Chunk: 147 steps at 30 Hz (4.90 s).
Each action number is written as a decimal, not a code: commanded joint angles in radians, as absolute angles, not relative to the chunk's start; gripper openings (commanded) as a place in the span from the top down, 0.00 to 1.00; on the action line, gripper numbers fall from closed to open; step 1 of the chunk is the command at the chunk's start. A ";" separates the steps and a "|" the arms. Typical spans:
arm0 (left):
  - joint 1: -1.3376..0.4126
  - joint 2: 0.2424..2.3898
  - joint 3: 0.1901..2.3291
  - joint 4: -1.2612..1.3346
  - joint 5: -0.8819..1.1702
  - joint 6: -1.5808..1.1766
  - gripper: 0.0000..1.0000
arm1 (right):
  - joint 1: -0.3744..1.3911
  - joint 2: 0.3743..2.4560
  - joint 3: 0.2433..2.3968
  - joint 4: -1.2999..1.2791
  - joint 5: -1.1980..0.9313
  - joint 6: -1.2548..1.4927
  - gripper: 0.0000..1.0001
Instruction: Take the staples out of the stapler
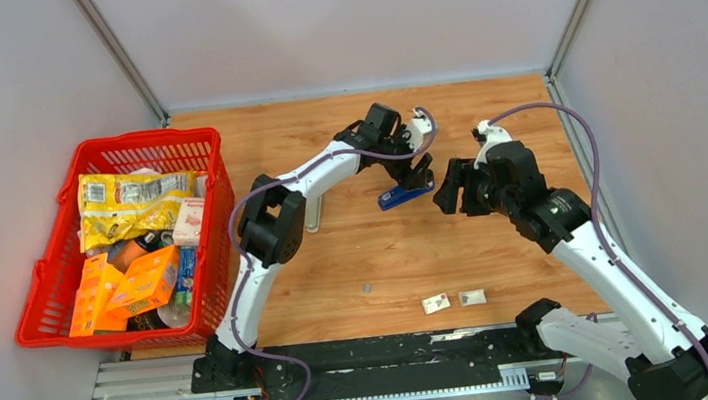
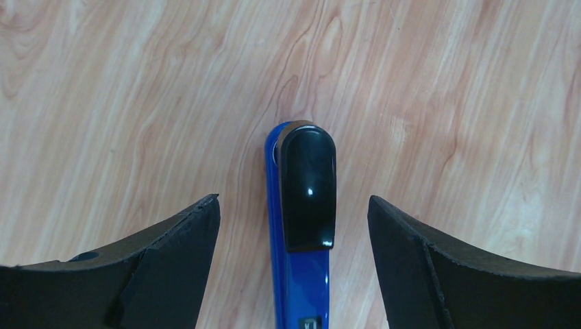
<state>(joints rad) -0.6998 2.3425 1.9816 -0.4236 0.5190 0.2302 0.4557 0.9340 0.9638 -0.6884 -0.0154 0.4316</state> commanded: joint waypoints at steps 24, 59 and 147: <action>-0.781 2.408 2.037 -0.377 0.394 0.294 0.37 | 0.453 0.897 0.904 -0.650 -0.087 0.414 0.34; -0.756 1.846 1.632 -0.396 0.584 0.190 1.00 | 0.454 0.795 1.075 -0.781 -0.337 0.203 0.36; -0.742 1.083 1.040 0.192 0.877 -0.400 1.00 | 0.902 0.839 0.956 -0.506 -0.447 0.164 0.85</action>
